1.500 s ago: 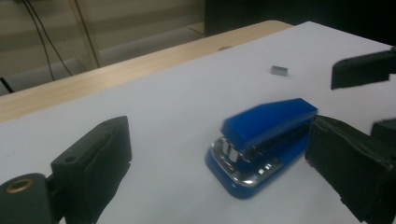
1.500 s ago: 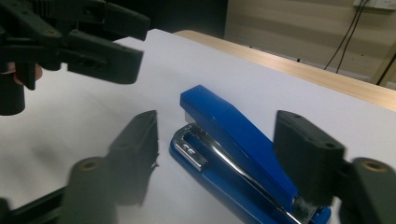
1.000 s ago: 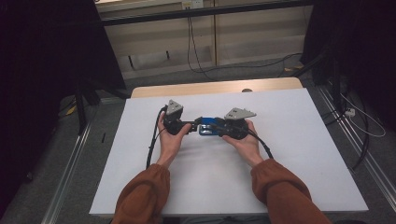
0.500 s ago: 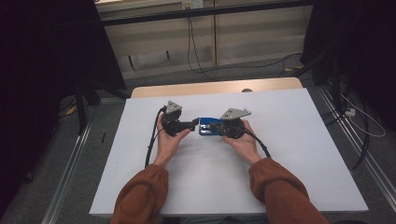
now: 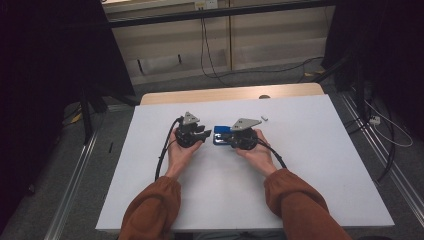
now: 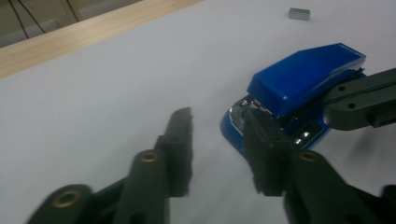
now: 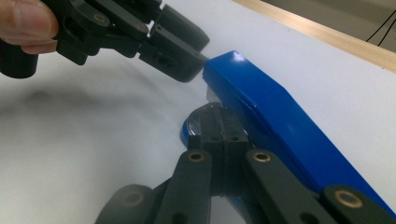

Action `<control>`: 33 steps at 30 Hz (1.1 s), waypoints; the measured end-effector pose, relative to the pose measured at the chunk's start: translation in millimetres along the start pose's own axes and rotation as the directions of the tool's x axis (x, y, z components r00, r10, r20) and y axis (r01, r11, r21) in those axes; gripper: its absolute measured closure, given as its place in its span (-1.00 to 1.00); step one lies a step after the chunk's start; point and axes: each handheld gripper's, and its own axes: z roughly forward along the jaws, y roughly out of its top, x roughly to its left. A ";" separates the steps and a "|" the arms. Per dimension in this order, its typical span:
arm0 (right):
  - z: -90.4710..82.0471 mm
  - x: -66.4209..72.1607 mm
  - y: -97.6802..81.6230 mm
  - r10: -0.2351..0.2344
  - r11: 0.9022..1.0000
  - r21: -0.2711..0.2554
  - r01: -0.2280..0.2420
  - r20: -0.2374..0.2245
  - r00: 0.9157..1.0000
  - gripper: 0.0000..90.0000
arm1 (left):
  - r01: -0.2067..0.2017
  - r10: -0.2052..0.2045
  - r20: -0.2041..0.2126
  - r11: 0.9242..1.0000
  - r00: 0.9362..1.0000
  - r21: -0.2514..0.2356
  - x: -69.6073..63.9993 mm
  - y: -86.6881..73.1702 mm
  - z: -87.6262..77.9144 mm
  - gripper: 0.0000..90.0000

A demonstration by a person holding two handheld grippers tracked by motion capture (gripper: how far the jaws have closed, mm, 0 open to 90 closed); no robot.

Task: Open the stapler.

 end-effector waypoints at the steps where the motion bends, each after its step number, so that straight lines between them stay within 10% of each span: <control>1: 1.6 0.5 -0.2 -0.004 1.000 0.009 0.004 -0.003 1.000 1.00 | -0.009 0.009 -0.001 1.000 1.000 0.006 -0.9 -0.5 1.0 0.67; 7: 4.9 -1.5 -1.1 0.018 0.999 0.033 -0.018 -0.001 1.000 1.00 | -0.014 0.014 0.007 1.000 1.000 -0.007 -6.5 1.5 3.8 1.00; 33: 9.4 -3.1 -1.9 0.013 0.998 0.056 -0.013 0.007 1.000 1.00 | -0.012 0.012 0.017 1.000 1.000 0.008 -10.7 -0.1 11.9 1.00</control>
